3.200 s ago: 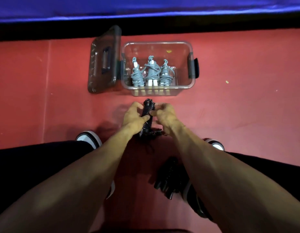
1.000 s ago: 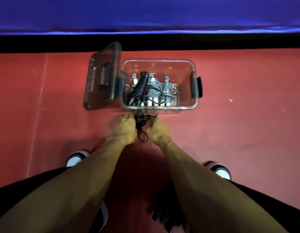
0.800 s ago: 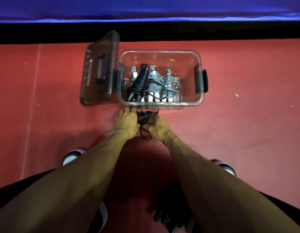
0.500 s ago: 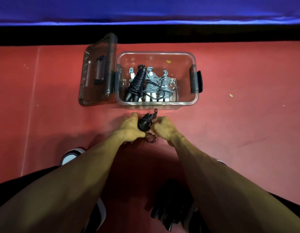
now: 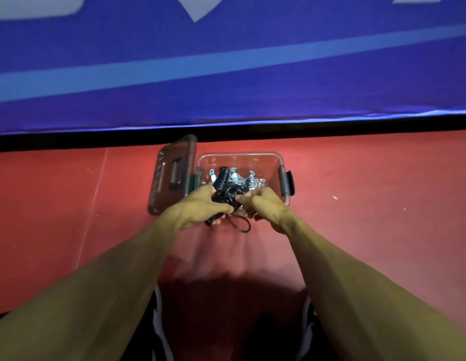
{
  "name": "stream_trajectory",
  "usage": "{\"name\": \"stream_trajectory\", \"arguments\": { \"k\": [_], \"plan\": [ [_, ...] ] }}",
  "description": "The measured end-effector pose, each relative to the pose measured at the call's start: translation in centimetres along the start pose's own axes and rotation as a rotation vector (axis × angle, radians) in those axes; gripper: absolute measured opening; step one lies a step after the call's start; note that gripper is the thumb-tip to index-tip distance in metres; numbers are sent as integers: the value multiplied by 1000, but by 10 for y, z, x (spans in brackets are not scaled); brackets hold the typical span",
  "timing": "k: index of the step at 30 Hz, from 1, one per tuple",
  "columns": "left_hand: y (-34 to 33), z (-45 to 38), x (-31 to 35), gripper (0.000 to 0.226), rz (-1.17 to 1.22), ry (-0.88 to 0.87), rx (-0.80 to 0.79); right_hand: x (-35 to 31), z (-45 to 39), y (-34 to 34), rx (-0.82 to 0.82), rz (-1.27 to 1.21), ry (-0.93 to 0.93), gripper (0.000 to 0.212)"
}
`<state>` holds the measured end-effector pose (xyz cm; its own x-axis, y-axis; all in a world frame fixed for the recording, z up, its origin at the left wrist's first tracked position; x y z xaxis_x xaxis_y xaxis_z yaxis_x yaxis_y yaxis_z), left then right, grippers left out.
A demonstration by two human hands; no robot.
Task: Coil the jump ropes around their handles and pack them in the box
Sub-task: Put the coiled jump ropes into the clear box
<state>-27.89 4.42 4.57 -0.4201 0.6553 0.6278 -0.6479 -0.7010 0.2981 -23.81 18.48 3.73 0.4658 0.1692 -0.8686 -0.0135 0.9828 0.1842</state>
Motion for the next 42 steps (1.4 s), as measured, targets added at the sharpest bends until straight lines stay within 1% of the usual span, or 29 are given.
{"name": "stream_trajectory", "arguments": {
  "k": [4,6,8,10,13,14,16,19,22,26,29,31,33,34,36,38,40,42],
  "plan": [
    [29,-3,22,28,15,-32,330,-23,-14,19,247,-71,96,5],
    [29,-11,33,25,58,-39,406,-24,-23,24,317,-49,105,10],
    [25,-26,33,22,82,-36,426,-24,-29,27,337,24,120,17],
    [20,-43,30,16,74,-20,429,-20,-38,27,322,93,127,25],
    [2,-76,16,21,58,6,393,-4,-56,28,295,200,94,31],
    [-5,-85,11,18,33,17,381,4,-64,28,281,226,73,33],
    [-13,-98,4,10,-24,36,364,19,-76,24,236,276,23,36],
    [-16,-117,-7,12,-88,61,330,38,-88,11,135,375,-32,36],
    [-13,-122,-13,11,-137,75,346,48,-102,0,71,449,-16,38],
    [-8,-117,-11,22,-220,69,358,50,-112,-10,-38,527,14,54],
    [-1,-109,-13,20,-237,76,368,45,-108,-15,-80,575,25,51],
    [1,-96,-12,22,-237,60,375,36,-94,-12,-26,567,45,45],
    [5,-76,-11,29,-203,32,418,21,-73,0,110,506,95,43],
    [5,-65,-11,28,-183,11,440,14,-60,8,190,470,117,43],
    [-5,-42,-10,21,-168,-36,440,8,-36,22,314,427,125,40],
    [-27,-23,-13,17,-173,-60,388,13,-15,25,330,377,100,30],
    [-53,-5,-18,16,-184,-57,317,28,3,18,269,344,53,20],
    [-79,7,-28,16,-210,-38,256,50,22,9,210,338,-1,16]
  ]
}}
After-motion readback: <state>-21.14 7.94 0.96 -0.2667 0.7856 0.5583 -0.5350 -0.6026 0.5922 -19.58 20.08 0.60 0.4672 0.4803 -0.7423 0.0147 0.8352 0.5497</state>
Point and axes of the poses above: each hand's wrist, its own z-axis away from the middle knuckle, its own y-axis out of the back of the hand, x = y × z, the point moved 10 cm from there along -z, towards the middle knuckle, and after that the axes turned 9 degrees about y, right-handed, at the moved point
